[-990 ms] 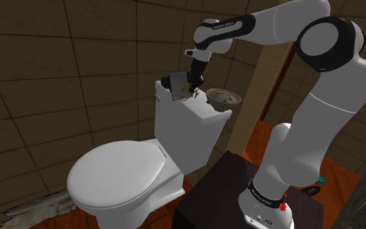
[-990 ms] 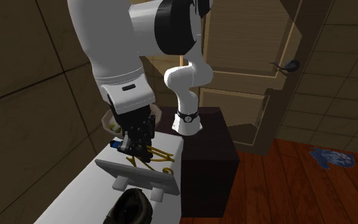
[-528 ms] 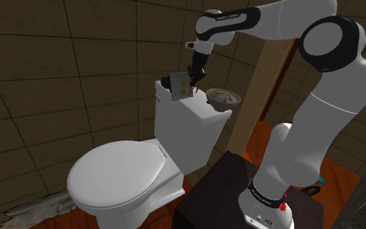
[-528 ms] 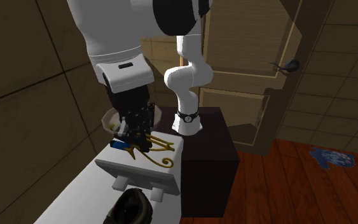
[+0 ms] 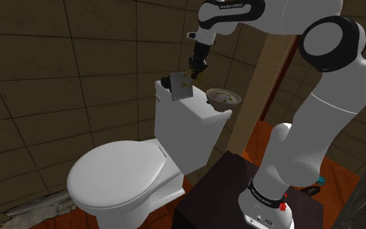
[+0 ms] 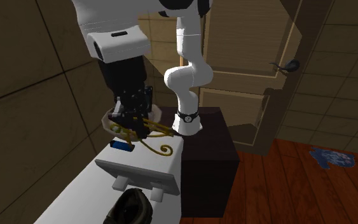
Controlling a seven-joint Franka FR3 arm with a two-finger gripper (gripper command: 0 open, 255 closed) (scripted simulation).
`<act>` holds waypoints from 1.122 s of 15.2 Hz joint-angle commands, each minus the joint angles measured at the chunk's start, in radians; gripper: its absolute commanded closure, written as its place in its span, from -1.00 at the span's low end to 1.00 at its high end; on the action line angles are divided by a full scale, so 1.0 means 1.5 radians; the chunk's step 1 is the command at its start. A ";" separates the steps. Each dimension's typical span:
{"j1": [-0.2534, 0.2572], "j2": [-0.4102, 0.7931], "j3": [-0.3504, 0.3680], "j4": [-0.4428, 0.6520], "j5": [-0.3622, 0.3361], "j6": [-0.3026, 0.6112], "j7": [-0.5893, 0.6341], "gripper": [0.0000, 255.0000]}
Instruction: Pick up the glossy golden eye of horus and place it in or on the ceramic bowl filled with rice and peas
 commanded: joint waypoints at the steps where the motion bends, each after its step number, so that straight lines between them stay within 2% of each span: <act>1: 0.000 0.002 0.000 0.019 0.001 -0.018 0.002 1.00; 15: -0.001 0.035 -0.008 0.178 0.019 -0.150 0.003 1.00; 17: -0.002 0.012 -0.007 0.164 0.006 -0.155 0.003 1.00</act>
